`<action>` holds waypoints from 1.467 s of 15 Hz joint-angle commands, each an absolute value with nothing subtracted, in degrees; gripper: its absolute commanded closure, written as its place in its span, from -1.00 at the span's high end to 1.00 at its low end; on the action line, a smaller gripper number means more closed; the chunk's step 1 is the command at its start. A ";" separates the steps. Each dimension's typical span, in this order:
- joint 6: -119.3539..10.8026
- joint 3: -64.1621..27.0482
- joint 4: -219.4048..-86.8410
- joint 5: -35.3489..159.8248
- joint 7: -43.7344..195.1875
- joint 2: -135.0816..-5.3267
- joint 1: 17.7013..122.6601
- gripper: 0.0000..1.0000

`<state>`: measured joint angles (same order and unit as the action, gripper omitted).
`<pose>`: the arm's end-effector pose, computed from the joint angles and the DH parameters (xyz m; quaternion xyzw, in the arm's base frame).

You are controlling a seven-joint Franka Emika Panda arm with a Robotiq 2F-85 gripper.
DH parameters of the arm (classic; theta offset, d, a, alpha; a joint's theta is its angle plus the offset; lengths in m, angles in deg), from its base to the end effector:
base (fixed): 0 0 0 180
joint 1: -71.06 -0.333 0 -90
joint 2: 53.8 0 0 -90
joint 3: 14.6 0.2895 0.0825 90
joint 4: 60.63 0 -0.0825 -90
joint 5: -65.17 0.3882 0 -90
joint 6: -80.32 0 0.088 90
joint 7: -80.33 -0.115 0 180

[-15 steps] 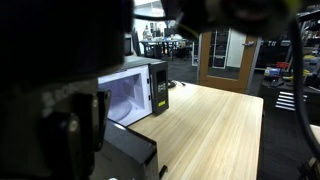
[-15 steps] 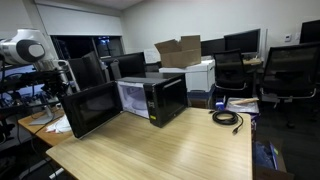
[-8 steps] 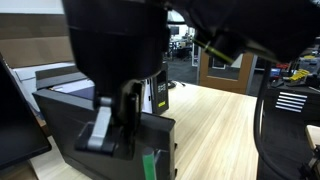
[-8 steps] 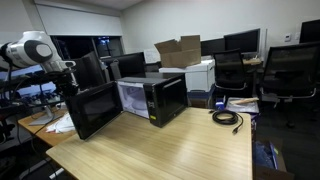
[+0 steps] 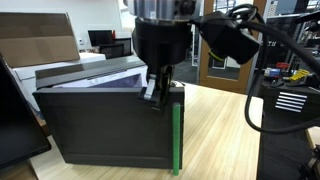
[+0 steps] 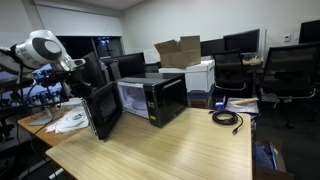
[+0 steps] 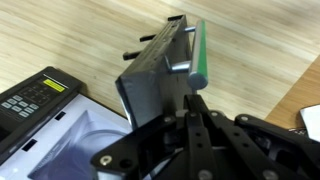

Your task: Close the microwave door fully

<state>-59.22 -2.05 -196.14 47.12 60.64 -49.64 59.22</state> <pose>0.4664 0.2085 0.3313 0.9789 0.1524 0.1079 0.0833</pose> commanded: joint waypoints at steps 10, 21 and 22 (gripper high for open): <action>-71.77 -6.52 -196.40 24.91 43.03 -51.45 68.15 -1.00; -82.18 -11.86 -181.68 13.20 29.73 -67.00 71.77 -1.00; -81.69 -10.85 -182.32 16.72 32.07 -67.08 72.10 -1.00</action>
